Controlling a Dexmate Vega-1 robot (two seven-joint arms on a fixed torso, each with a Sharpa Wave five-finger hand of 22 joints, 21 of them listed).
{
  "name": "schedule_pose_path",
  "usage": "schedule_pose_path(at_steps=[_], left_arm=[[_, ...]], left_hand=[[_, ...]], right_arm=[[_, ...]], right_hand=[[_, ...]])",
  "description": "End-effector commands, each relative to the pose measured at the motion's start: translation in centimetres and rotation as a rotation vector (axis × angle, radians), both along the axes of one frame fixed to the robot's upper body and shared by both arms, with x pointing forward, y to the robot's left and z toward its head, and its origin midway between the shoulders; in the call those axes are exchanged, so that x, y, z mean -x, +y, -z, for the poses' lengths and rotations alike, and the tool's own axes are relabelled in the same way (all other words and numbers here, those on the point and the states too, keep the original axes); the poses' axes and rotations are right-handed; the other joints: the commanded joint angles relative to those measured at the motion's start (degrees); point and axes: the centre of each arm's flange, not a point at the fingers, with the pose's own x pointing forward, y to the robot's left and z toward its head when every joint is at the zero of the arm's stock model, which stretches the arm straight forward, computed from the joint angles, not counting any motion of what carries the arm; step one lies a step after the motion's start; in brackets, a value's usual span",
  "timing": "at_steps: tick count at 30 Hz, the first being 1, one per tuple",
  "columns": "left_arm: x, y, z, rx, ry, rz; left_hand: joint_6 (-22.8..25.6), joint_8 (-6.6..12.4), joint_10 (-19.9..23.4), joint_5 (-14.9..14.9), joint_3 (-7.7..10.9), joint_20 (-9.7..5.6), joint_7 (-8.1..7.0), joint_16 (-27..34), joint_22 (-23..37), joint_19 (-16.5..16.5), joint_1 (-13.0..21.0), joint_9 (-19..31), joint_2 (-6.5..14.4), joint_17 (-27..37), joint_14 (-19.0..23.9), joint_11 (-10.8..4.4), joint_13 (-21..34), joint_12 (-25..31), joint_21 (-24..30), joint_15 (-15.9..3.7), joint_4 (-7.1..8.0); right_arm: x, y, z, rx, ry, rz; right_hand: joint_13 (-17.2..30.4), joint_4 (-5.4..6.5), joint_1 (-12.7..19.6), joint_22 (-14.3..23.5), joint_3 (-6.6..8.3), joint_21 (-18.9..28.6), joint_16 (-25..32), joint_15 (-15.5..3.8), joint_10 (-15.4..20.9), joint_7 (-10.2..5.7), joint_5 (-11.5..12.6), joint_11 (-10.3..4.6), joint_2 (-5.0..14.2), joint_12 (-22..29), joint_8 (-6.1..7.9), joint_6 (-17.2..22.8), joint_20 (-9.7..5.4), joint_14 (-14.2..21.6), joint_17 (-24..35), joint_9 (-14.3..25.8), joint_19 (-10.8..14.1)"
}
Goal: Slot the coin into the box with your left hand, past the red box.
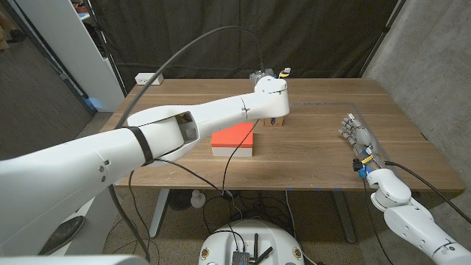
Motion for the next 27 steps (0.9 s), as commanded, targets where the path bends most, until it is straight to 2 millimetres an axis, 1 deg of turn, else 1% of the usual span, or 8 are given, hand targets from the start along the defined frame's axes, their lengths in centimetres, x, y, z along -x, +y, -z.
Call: schedule_pose_path(at_steps=[1,13,21,22,27], left_arm=[[-0.2,-1.0,1.5,-0.002,-0.027,-0.028],[-0.3,-1.6,1.9,-0.017,-0.050,-0.025],[-0.6,-1.7,2.4,-0.008,-0.067,-0.013],[-0.6,-1.7,2.5,-0.008,-0.066,-0.010],[-0.7,-1.8,2.8,-0.008,-0.063,-0.009]], left_hand=[[7.63,0.08,0.17,0.24,0.17,-4.79,4.20,-0.14,0.04,-0.23,0.53,0.19,0.08,0.06,0.12,-0.26,0.21,-0.03,0.10,0.19,0.15],[7.86,-0.05,0.10,0.37,0.24,-4.80,4.31,0.28,0.16,-0.14,0.59,0.27,0.15,0.47,0.37,-0.29,0.56,0.18,0.22,0.20,0.17],[7.88,-0.21,0.06,0.47,0.26,-4.81,4.30,0.25,0.12,-0.08,0.50,0.37,0.08,0.60,0.14,-0.10,0.67,0.19,0.24,0.23,0.20],[7.89,-0.19,0.31,0.47,0.24,-4.81,4.20,0.20,0.10,-0.07,0.51,0.45,0.04,0.53,0.12,-0.15,0.02,-0.18,0.24,0.23,0.17],[7.95,-0.31,0.09,0.50,0.25,-4.82,4.24,0.23,0.13,-0.07,0.58,0.41,0.03,0.44,0.28,-0.19,0.69,0.15,0.23,0.23,0.17]], right_arm=[[0.0,0.0,0.0,-0.002,-0.001,-0.001],[0.3,-0.2,0.1,0.001,-0.004,0.004],[0.3,-0.3,0.3,-0.010,-0.002,0.006],[0.3,-0.3,0.3,-0.012,-0.001,0.006],[0.3,-0.3,0.3,-0.009,-0.002,0.006]], right_hand=[[0.06,-0.18,0.05,0.17,0.31,0.05,0.44,0.09,0.51,0.06,0.32,-0.23,0.22,0.23,0.05,0.62,0.43,0.44,0.07,0.21,0.24],[0.08,-0.18,0.04,0.17,0.32,0.04,0.44,0.06,0.52,0.07,0.32,-0.21,0.22,0.23,0.05,0.65,0.39,0.42,0.07,0.21,0.22],[0.09,-0.18,0.03,0.17,0.32,0.05,0.43,0.04,0.51,0.05,0.32,-0.22,0.21,0.22,0.06,0.67,0.38,0.40,0.07,0.21,0.25],[0.09,-0.18,0.03,0.17,0.32,0.04,0.43,0.03,0.53,0.06,0.32,-0.20,0.21,0.22,0.05,0.66,0.40,0.40,0.07,0.21,0.24],[0.09,-0.18,0.03,0.17,0.32,0.04,0.44,0.06,0.49,0.04,0.32,-0.16,0.21,0.20,0.05,0.66,0.40,0.41,0.07,0.21,0.23]])
